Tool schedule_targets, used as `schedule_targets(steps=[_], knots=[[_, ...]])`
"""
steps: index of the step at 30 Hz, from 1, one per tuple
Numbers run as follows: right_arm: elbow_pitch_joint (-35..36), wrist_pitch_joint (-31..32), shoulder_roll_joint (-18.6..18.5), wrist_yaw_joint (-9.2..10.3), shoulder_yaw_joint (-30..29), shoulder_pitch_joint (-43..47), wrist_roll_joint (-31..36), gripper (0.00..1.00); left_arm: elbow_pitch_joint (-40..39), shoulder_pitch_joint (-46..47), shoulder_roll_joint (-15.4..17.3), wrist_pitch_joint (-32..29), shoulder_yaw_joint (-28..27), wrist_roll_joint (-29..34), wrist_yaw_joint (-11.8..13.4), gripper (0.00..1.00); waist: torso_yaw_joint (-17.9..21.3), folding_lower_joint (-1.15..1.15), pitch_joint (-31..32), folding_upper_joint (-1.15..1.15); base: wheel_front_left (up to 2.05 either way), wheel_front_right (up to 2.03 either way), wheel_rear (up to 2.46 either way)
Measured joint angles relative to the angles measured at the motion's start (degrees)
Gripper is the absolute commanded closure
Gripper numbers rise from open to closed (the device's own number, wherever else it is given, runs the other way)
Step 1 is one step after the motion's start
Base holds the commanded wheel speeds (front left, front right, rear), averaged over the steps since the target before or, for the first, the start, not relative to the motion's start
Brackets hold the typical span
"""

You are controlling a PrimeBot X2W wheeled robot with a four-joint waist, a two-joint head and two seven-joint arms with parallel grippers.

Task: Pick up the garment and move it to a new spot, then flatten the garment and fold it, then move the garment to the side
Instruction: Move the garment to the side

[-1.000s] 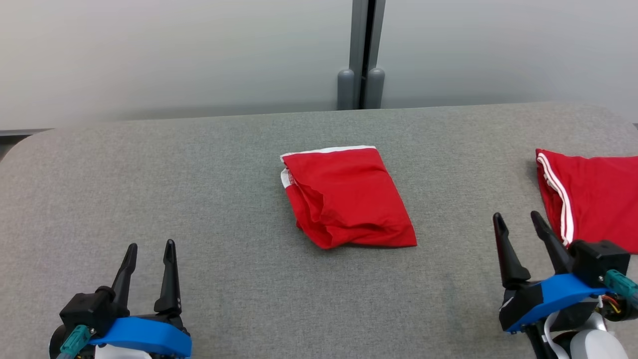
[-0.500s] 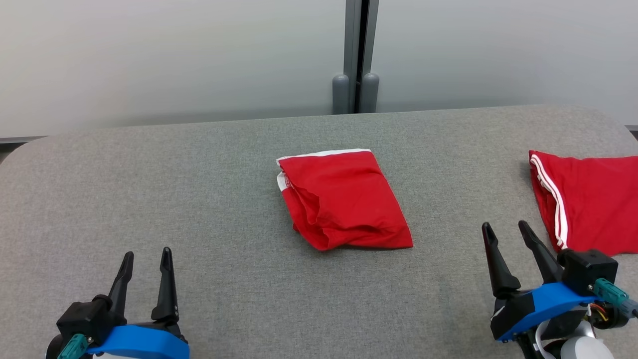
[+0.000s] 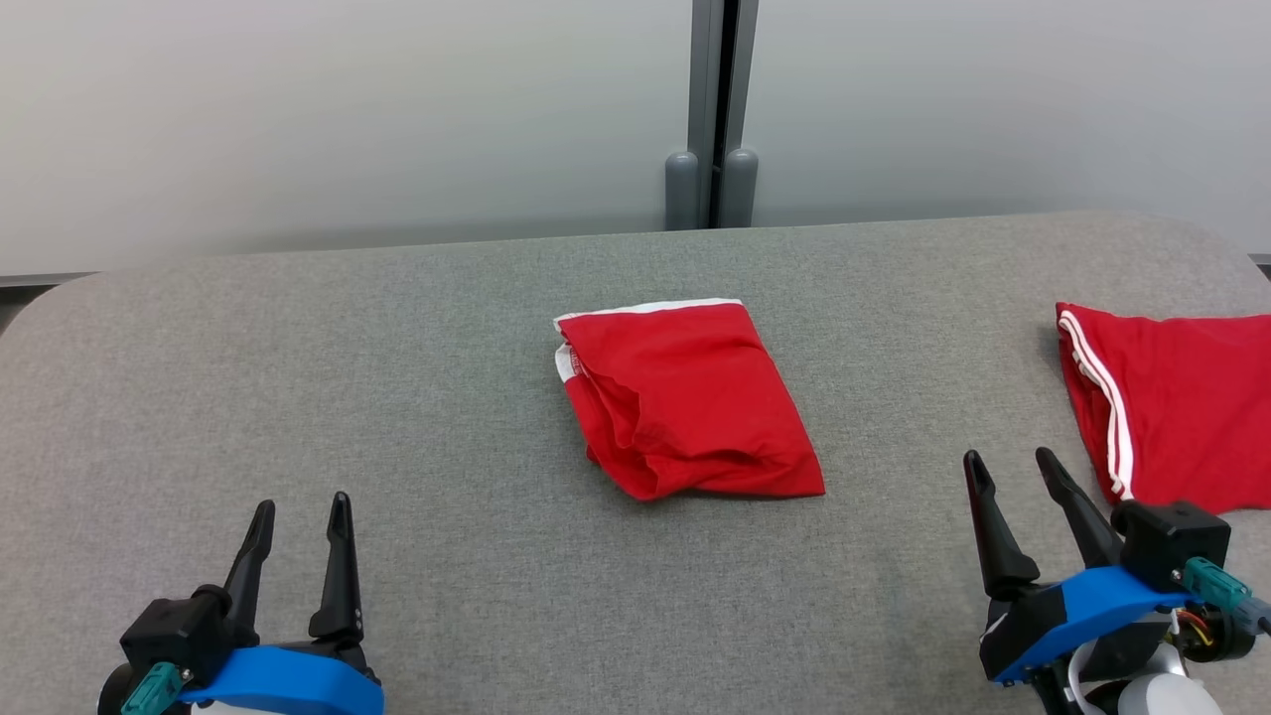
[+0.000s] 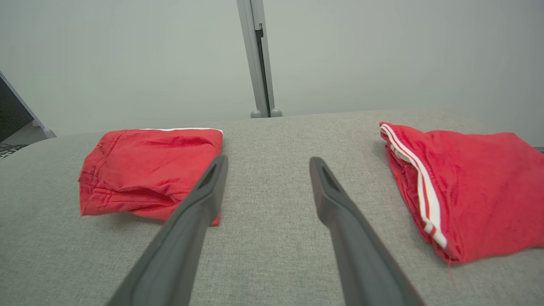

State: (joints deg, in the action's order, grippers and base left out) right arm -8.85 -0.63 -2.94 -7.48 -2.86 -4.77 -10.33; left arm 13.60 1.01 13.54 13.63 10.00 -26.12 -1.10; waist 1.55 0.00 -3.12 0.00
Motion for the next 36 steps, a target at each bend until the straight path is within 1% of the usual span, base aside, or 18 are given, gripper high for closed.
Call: schedule_targets(steps=[6,9,12,17,20,24,27,30,33,36], knots=[[-0.2,0.6,0.0,0.00,0.8,-0.5,0.1,0.00,-0.8,0.2,0.2,-0.4,0.3,0.0,0.1,0.00,-0.5,0.00,-0.3,0.00,0.00,0.00,0.00],[-0.7,2.3,0.0,0.00,1.4,-2.7,0.5,0.00,-1.4,0.5,0.2,-0.5,0.6,0.0,0.2,0.00,-0.8,0.00,-0.9,0.00,0.00,0.00,0.00],[-2.9,6.8,0.0,0.00,0.4,-6.7,1.1,0.00,-1.9,1.2,0.2,-0.7,1.2,0.3,0.2,0.00,-1.6,0.00,-2.0,0.00,0.00,0.00,0.00],[-8.7,17.8,0.0,0.00,-0.9,-16.4,1.1,0.00,-2.7,2.7,-0.1,-0.7,1.9,0.5,0.2,0.00,-3.4,0.00,-4.2,0.00,0.00,0.00,0.00],[-13.3,23.0,0.0,0.00,-1.5,-22.4,1.2,0.00,-2.7,4.0,-0.2,-0.7,2.3,0.9,0.0,0.00,-5.2,0.01,-5.4,0.00,0.00,0.00,0.00],[-20.7,27.5,0.1,0.00,-3.1,-28.9,0.9,0.00,-2.4,5.2,-0.5,-0.4,3.1,1.0,-0.4,0.00,-7.8,0.01,-6.9,0.00,0.00,0.00,0.00],[-26.1,28.8,0.1,0.00,-5.4,-31.9,1.3,0.00,-2.0,6.1,-1.1,-0.3,3.9,1.4,-0.8,0.00,-10.0,0.01,-7.7,0.00,0.00,0.00,0.00],[-30.4,28.8,0.1,0.00,-7.4,-34.5,2.4,0.00,-1.5,6.5,-1.4,-0.1,4.4,1.4,-1.0,0.00,-12.0,0.01,-8.5,0.00,0.00,0.00,0.00],[-34.8,28.1,0.1,0.00,-9.6,-36.6,4.9,0.00,-0.9,6.9,-1.7,0.1,4.8,1.5,-1.4,0.00,-13.6,0.01,-9.3,0.00,0.00,0.00,0.00],[-39.0,26.8,0.1,0.00,-13.4,-37.7,8.2,0.00,0.0,7.2,-2.0,0.4,5.2,1.5,-1.7,0.00,-14.8,0.01,-9.7,0.00,0.00,0.00,0.00]])
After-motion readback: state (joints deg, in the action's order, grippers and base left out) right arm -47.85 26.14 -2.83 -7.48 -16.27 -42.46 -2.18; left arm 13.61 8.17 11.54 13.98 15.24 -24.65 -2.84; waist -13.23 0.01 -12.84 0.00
